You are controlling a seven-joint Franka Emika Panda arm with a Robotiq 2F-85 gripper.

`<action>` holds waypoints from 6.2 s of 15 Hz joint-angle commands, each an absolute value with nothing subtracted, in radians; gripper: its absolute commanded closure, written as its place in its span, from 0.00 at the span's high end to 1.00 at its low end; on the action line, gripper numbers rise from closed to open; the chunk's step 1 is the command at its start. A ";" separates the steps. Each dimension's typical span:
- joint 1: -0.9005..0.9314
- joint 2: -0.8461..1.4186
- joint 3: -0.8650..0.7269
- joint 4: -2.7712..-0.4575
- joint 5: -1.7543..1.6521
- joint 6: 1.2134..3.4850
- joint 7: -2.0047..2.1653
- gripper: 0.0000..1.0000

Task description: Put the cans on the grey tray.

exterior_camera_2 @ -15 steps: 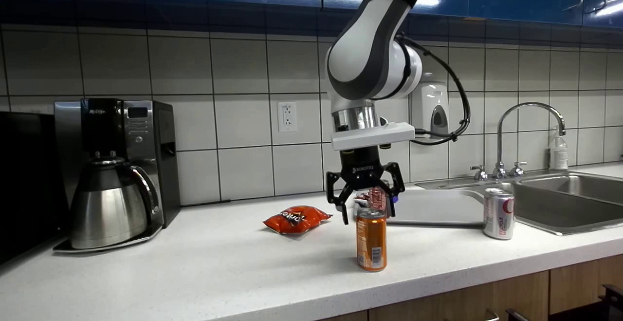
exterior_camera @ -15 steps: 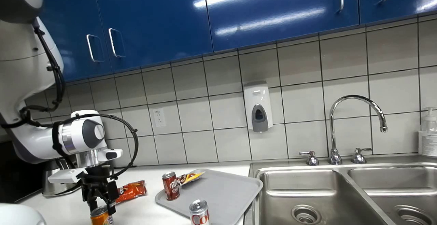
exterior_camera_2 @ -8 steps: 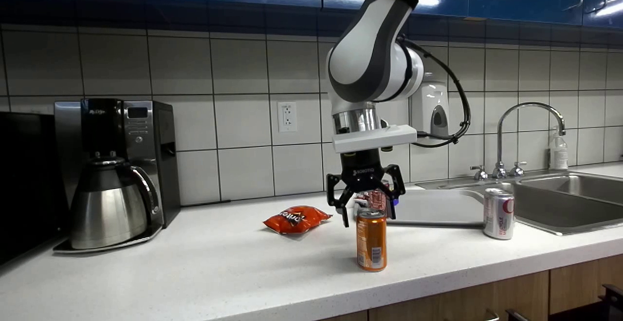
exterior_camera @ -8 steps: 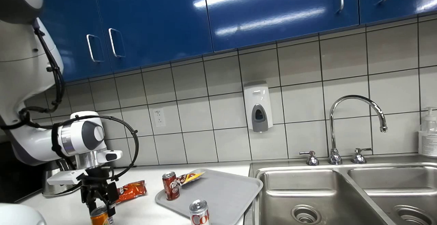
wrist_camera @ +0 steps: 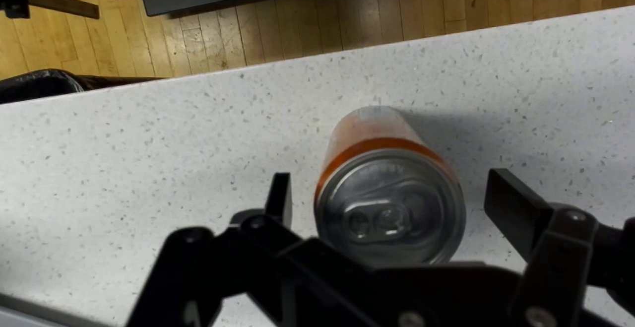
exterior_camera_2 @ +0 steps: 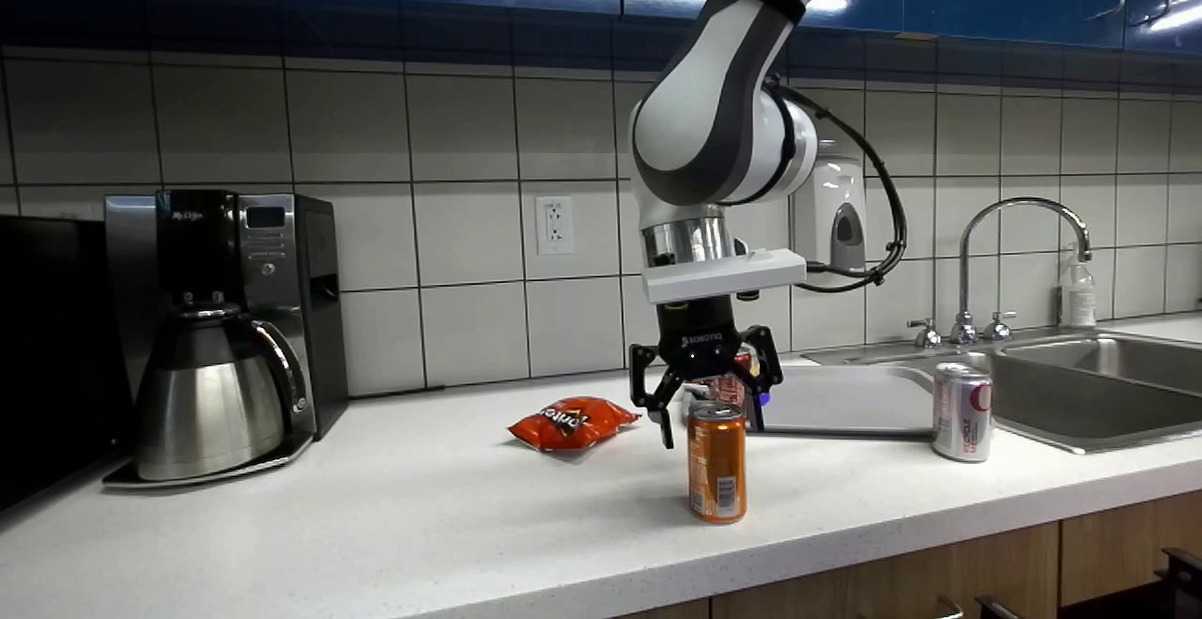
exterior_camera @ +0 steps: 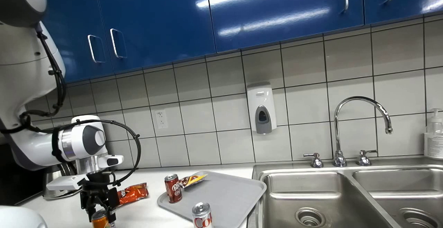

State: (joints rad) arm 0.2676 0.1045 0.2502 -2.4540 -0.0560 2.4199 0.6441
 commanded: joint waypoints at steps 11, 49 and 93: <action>0.273 0.102 0.243 -2.462 -0.032 2.445 0.613 0.38; 0.089 0.043 0.032 -2.439 -0.165 2.502 0.432 0.38; 0.030 0.207 -0.078 -2.228 -0.139 2.593 0.276 1.00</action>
State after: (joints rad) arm 0.0363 0.2729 -0.0750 -2.1822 -0.1491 2.5821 0.3104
